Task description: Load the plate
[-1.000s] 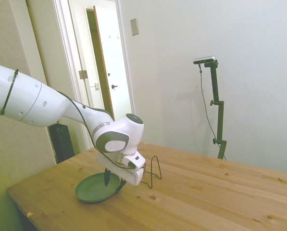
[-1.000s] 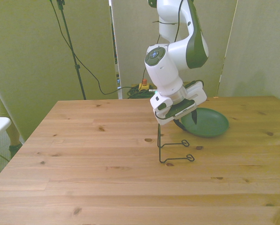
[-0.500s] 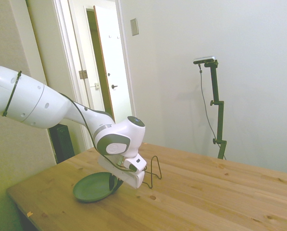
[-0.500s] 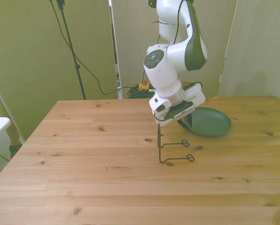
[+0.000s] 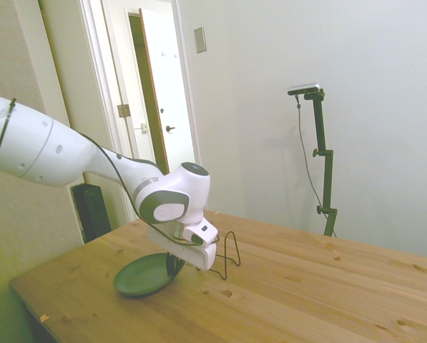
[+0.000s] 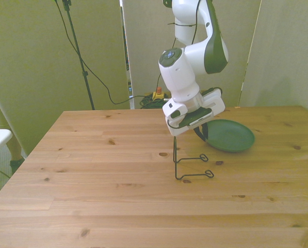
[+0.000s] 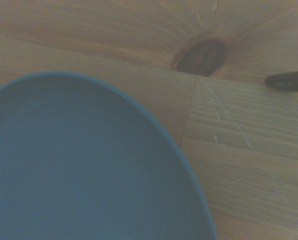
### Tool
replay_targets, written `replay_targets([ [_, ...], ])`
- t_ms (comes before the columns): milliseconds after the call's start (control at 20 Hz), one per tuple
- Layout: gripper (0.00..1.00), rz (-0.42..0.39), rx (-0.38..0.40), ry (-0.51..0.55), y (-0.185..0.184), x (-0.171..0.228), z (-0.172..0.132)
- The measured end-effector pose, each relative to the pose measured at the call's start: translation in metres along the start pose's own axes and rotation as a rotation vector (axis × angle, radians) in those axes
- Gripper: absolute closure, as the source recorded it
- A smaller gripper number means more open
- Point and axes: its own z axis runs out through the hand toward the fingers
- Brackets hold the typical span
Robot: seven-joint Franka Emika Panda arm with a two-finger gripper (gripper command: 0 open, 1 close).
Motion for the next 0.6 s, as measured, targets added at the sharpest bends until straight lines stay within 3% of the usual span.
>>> replay_targets([
  [200,1.00,-0.017,-0.059,0.117,-0.019,-0.037,-0.045],
  [450,1.00,-0.016,-0.159,0.364,-0.052,-0.088,-0.121],
  [600,1.00,0.011,-0.235,0.506,-0.062,-0.093,-0.159],
])
